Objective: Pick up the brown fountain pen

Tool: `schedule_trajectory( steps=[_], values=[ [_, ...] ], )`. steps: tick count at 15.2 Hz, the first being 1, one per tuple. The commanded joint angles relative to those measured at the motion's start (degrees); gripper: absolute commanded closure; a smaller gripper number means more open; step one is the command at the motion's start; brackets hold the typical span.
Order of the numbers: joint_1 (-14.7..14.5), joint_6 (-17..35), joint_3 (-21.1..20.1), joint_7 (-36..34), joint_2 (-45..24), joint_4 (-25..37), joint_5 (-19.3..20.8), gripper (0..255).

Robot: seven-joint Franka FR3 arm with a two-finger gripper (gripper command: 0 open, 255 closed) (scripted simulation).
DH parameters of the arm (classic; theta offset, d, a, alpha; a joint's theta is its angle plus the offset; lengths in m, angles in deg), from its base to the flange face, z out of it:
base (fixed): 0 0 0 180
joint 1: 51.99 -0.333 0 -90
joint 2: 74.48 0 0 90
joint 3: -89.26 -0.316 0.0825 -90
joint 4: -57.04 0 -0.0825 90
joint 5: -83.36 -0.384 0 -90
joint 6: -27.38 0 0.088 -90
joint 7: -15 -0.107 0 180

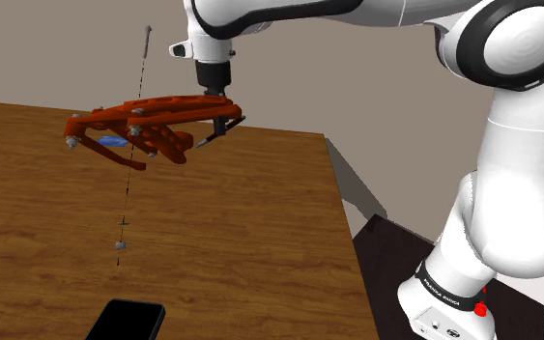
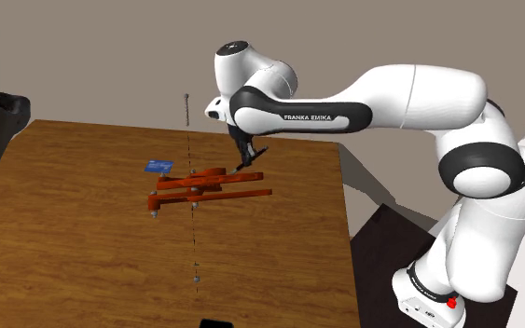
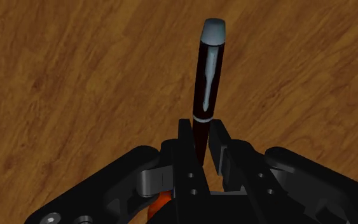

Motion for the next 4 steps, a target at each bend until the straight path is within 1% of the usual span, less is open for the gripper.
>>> schedule_trajectory(
  steps=[1,4],
  values=[
    [-0.1,-1.7,0.0,0.0,-0.3,1.9,0.0,255],
    [-0.1,-2.6,0.0,0.0,-0.4,3.0,0.0,255]
  ],
)
